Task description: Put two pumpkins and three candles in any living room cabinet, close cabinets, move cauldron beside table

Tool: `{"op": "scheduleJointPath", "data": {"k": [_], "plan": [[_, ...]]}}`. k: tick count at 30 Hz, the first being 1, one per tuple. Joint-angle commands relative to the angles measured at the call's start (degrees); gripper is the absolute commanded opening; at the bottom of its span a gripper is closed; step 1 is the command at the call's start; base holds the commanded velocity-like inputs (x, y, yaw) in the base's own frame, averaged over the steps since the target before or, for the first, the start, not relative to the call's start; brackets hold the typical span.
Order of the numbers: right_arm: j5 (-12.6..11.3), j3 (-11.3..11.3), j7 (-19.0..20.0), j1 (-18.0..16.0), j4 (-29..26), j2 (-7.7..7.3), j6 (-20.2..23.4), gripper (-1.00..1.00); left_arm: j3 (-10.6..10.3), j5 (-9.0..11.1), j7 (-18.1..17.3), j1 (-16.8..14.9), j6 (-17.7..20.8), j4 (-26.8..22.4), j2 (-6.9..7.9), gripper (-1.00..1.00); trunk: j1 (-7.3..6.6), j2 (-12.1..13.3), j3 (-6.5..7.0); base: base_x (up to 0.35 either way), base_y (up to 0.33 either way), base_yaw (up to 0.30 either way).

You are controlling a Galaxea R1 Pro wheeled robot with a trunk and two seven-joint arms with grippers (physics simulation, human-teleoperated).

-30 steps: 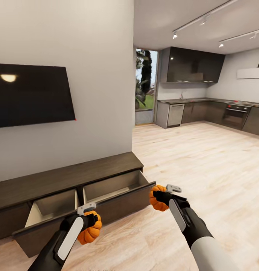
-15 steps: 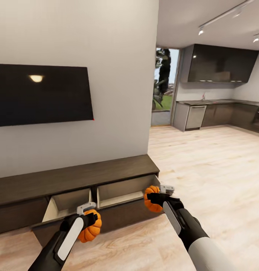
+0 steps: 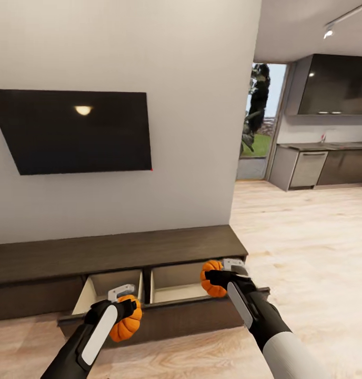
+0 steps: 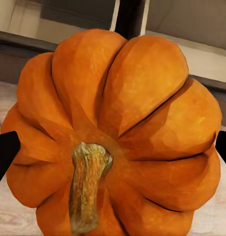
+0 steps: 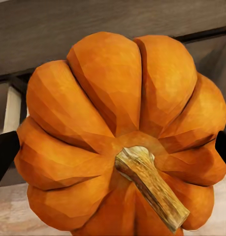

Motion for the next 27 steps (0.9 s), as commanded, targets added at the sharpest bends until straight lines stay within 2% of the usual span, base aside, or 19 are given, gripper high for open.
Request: {"op": "scheduleJointPath", "data": {"k": [1,6,13,24,27], "plan": [[-0.6,0.17,-0.58,-0.04,-0.11,-0.03,0.16,-1.0,-0.22,0.46,0.7,-0.06,0.07,-0.04,0.05,-1.0,0.01,-0.04,-0.06,0.065,-0.026,0.279],[-0.59,0.19,-0.58,0.07,-0.08,-0.06,0.16,-1.0,-0.23,0.42,0.75,-0.06,0.07,0.0,0.01,-1.0,0.01,-0.04,-0.06,0.014,-0.095,0.279],[-0.5,0.12,-0.59,0.17,0.07,-0.15,0.16,-1.0,-0.33,0.49,0.7,-0.06,0.07,0.03,-0.05,-1.0,0.01,-0.04,-0.06,0.02,-0.281,0.261],[-0.18,0.18,-0.58,0.2,2.1,-0.18,-1.21,-1.0,-0.84,0.49,0.45,-0.06,0.07,0.78,-0.15,-1.0,0.01,-0.04,-0.06,0.223,-0.23,0.031],[-0.16,1.98,-0.65,0.21,3.6,-0.12,-2.14,-1.0,-0.85,0.5,0.44,-0.06,0.07,0.79,-0.14,-1.0,0.01,-0.04,-0.06,0.266,-0.146,0.0]]}}
